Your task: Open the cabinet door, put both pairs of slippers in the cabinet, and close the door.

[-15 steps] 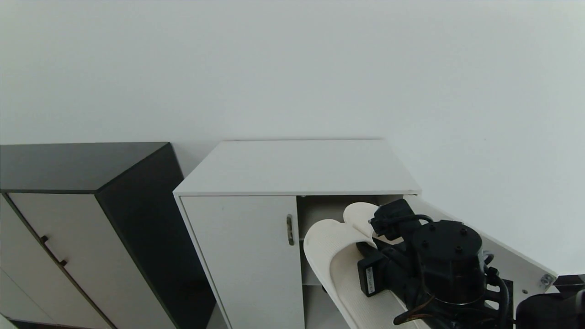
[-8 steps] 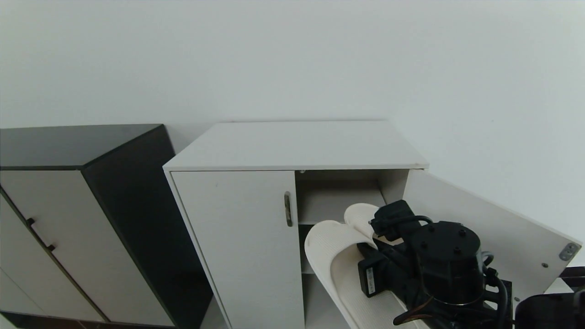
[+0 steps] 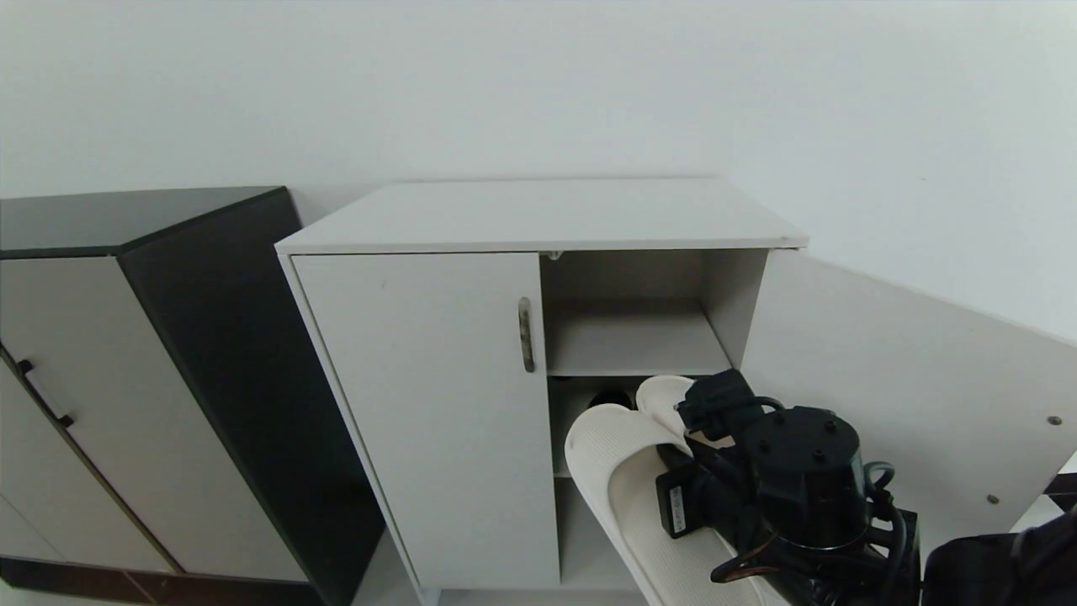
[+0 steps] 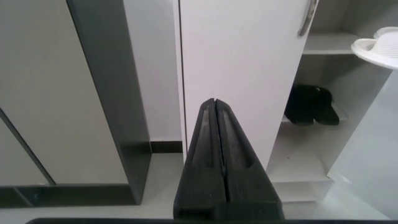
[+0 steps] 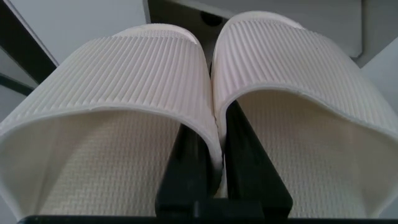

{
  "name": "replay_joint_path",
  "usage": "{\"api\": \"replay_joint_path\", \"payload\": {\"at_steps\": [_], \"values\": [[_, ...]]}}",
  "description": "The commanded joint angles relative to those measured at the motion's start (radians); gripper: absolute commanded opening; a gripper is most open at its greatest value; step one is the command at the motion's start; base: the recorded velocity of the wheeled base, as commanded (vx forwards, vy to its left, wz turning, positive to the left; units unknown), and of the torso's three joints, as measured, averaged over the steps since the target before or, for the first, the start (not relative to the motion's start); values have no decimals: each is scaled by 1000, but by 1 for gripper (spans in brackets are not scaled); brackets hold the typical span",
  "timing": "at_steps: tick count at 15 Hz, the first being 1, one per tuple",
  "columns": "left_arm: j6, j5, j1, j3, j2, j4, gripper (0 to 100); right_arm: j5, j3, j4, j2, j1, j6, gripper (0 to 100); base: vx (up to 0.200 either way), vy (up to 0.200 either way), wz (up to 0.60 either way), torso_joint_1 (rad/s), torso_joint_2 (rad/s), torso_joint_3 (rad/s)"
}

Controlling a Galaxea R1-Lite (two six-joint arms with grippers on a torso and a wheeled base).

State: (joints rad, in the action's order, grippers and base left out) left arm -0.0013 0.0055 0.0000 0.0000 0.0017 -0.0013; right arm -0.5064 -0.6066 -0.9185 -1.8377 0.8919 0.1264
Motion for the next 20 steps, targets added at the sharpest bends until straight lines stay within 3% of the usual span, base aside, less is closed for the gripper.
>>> {"api": "replay_joint_path", "payload": {"at_steps": [1,10,13,15,20], "values": [[0,1,0,0,0,0,0,0,1,0,-12,-4,-1,0,0,0,0,-119,456,344],[0,2,0,0,0,0,0,-3,2,-33,-28,-27,-50,0,0,0,0,-53,364,297],[0,1,0,0,0,0,0,-146,-122,15,-97,-27,-47,0,0,0,0,-2,22,24],[0,1,-2,0,0,0,0,-184,-236,67,-132,-25,-14,0,0,0,0,0,0,0],[1,-1,0,0,0,0,0,-236,-611,632,-40,-28,197,0,0,0,0,0,0,0]]}}
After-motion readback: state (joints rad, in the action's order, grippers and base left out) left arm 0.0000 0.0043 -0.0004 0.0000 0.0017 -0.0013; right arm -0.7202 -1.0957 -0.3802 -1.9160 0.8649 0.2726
